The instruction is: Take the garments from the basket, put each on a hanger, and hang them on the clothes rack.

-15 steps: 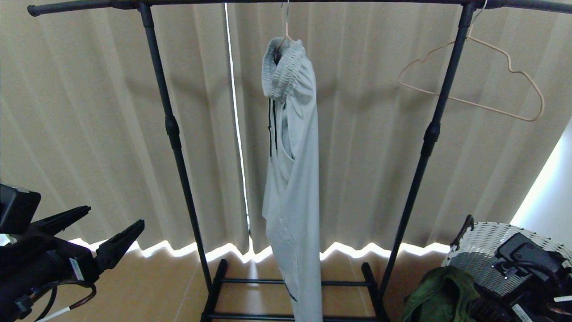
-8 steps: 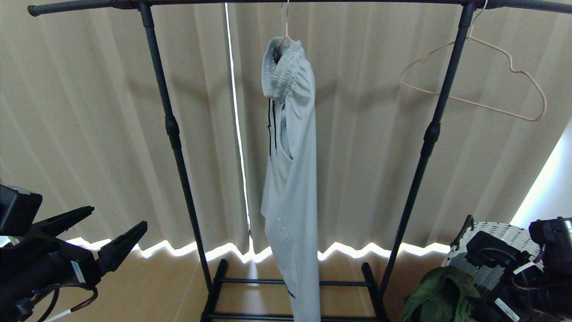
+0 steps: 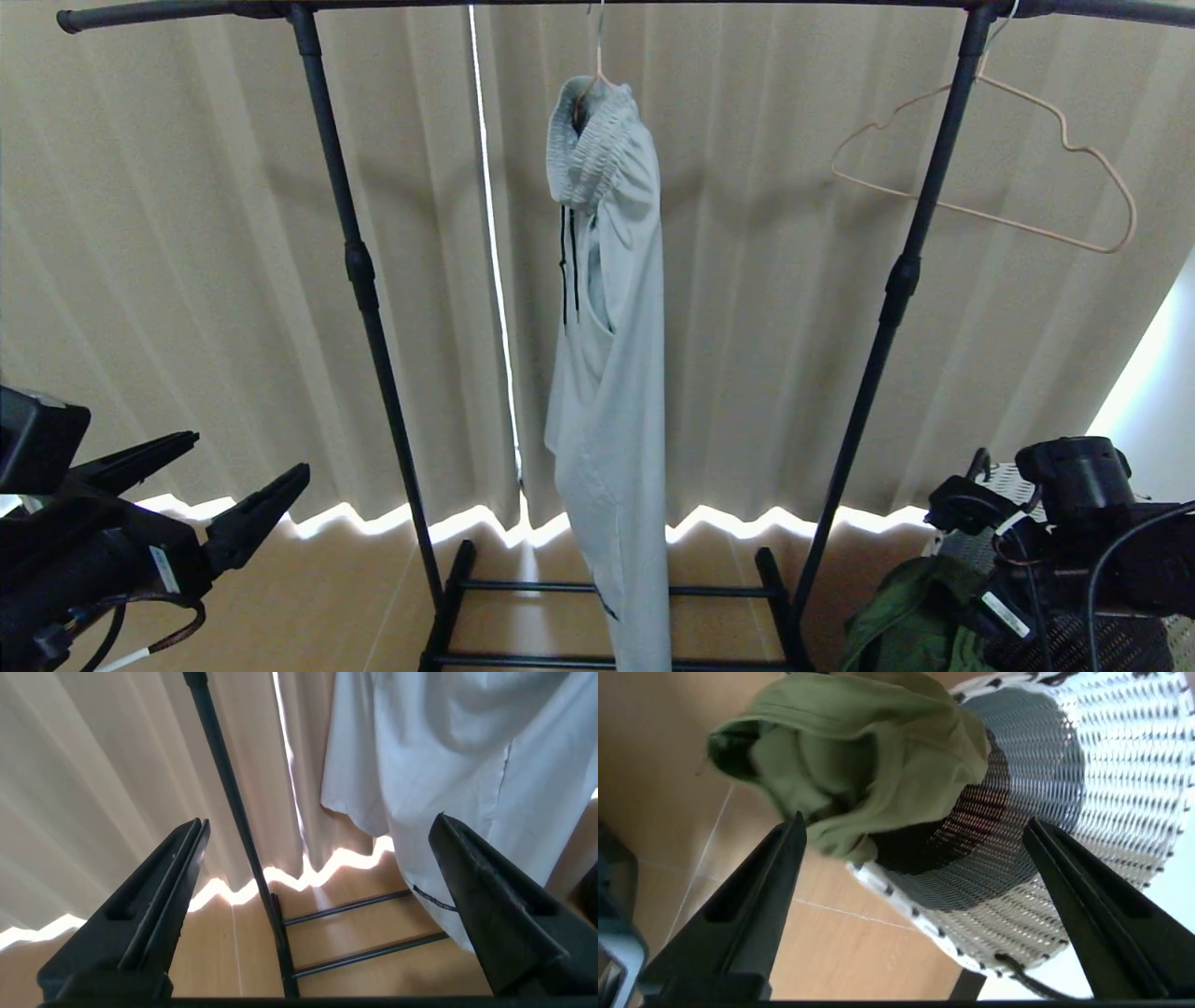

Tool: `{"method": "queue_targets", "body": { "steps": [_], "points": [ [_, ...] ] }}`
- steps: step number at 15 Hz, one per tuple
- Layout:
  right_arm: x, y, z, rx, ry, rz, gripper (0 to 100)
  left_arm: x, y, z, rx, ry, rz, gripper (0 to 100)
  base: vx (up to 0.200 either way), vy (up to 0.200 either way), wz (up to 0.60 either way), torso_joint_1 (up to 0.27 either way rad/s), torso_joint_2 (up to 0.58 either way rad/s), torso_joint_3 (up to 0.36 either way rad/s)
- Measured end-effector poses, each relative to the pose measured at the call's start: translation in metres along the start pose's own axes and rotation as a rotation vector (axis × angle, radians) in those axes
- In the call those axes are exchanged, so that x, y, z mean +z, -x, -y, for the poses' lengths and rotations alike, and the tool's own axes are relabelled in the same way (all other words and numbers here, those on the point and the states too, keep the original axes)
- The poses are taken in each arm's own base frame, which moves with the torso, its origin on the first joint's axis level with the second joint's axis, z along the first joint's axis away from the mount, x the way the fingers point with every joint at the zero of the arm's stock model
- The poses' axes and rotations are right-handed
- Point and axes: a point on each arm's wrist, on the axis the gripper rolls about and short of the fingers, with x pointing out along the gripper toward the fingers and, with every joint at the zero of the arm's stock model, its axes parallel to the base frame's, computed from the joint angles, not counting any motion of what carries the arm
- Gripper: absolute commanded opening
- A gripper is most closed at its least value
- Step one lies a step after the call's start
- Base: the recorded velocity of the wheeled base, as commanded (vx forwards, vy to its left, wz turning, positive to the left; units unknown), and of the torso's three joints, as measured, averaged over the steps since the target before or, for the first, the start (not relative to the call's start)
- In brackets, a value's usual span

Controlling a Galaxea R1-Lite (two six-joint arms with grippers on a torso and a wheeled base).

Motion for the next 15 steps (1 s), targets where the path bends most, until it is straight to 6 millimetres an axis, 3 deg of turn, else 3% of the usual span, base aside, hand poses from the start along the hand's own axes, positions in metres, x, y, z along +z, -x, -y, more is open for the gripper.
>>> {"method": "queue_targets", "body": {
  "steps": [4,5,11,15],
  "points": [
    [0.004,-0.023,0.006,-0.032,-0.026,0.003,100,0.000,0.000,0.000,-0.003,0.000,-0.003,100,0.000,0.000,0.00,0.000,0.00,0.000],
    [0.003,-0.026,0.005,-0.030,-0.026,-0.001,0,0.000,-0.001,0.001,-0.005,0.000,-0.004,100,0.000,0.000,0.00,0.000,0.00,0.000],
    [0.004,-0.031,0.004,-0.025,-0.029,0.007,0,-0.001,-0.001,0.001,-0.005,0.000,-0.005,100,0.000,0.000,0.00,0.000,0.00,0.000],
    [0.006,-0.003,0.007,-0.058,-0.031,0.080,0,-0.002,0.000,0.001,-0.006,0.002,-0.012,100,0.000,0.000,0.00,0.000,0.00,0.000]
  ]
}}
